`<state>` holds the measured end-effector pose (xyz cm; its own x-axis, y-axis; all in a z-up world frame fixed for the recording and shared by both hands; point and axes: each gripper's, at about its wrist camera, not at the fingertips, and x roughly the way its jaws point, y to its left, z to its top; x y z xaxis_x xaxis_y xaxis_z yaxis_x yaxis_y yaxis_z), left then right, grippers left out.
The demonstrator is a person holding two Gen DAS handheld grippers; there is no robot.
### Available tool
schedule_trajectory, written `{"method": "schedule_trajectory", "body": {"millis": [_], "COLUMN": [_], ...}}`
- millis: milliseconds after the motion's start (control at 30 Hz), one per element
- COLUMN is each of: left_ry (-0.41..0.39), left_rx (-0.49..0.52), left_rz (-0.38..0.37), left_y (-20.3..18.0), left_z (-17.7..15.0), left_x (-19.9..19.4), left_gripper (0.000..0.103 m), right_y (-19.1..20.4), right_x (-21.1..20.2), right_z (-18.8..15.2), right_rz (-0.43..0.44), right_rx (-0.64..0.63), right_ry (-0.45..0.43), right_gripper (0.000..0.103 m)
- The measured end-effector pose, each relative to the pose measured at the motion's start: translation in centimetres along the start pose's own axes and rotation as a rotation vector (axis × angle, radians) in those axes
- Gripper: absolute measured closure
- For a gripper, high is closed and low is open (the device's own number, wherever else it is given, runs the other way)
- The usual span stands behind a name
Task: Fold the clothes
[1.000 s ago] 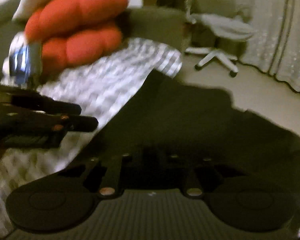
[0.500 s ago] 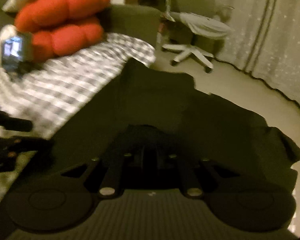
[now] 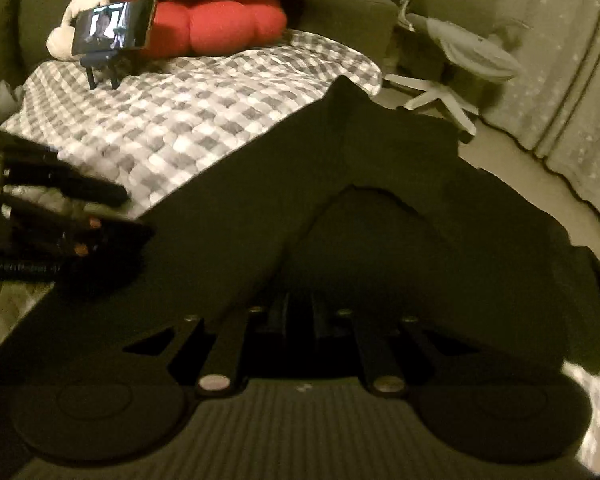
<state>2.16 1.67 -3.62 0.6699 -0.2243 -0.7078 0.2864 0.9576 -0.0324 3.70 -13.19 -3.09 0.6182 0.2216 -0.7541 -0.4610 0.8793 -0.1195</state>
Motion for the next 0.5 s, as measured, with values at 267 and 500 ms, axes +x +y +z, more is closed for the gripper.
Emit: {"method": "schedule_trajectory", "body": {"millis": [267, 500], "left_ry": [0.011, 0.022], "left_rx": [0.005, 0.018], "left_rz": [-0.012, -0.014], "left_y": [0.1, 0.3], "left_z": [-0.2, -0.3], "left_x": [-0.2, -0.5], "left_gripper": [0.062, 0.062], "right_y": [7.5, 12.0], "right_x": [-3.2, -6.3], "right_z": [-3.2, -7.2], "right_rz": [0.098, 0.079], "right_rx": [-0.145, 0.002], "right_ry": [0.007, -0.055], "right_gripper": [0.095, 0.087]}}
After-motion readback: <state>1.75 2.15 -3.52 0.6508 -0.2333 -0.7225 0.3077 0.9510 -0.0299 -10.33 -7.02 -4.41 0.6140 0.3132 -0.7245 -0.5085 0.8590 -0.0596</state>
